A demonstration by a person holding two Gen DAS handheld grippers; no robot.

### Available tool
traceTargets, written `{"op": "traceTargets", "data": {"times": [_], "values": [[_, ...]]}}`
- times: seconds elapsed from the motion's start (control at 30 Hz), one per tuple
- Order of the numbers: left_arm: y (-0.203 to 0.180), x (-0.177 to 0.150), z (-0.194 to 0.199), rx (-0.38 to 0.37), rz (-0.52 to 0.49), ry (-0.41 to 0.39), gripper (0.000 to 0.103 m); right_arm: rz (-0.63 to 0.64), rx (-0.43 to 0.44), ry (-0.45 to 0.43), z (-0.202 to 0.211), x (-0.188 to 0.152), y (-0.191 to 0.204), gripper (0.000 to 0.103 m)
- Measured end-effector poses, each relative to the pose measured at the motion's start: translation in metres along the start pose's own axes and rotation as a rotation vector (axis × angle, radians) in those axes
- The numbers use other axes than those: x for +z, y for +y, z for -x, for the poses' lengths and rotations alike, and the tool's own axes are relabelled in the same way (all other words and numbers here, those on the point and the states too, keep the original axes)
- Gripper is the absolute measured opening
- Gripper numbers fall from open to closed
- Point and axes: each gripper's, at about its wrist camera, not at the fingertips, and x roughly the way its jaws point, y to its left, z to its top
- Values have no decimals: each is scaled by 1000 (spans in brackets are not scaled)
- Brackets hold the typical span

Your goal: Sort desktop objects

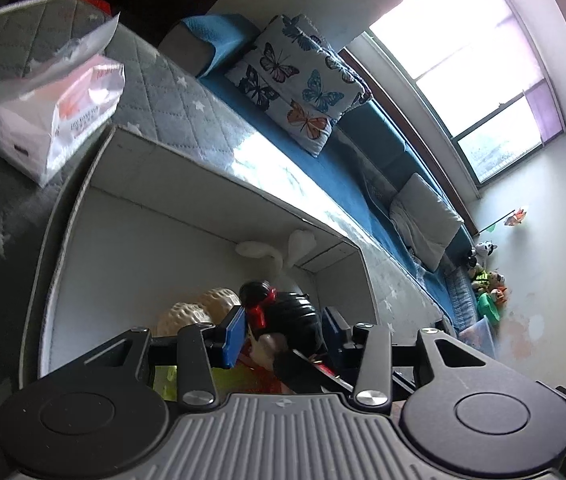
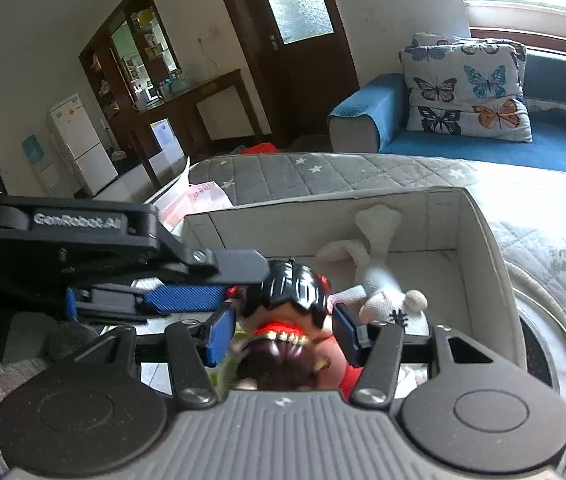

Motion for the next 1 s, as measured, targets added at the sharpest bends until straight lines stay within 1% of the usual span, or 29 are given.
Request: {"op": "traceTargets", "data": {"times": [0.37,0.53,0.63,0.73,0.8,0.87,0.97,1.0], "values": [[-7,-11,11,5,-47,-12,44,50,-50,-24,19,-9,6,55],[-13,-19,22,26,-97,-34,44,78,-66,-41,30,-16,11,56],[-18,-25,30,29,-136,-50,44,83,-73,-57,38,-20,14,62],[-25,-35,40,45,-192,-77,44,93,-87,-75,48,-27,18,64],[-28,-42,45,56,-227,-90,44,93,-95,-81,53,-31,20,69],[-31,-51,51,63,-259,-100,44,89,-99,-86,59,-35,20,69],[-34,-64,60,74,-298,-114,44,73,-112,-92,68,-44,21,80],[-35,-68,63,77,-311,-118,44,73,-115,-93,70,-47,22,80]]}}
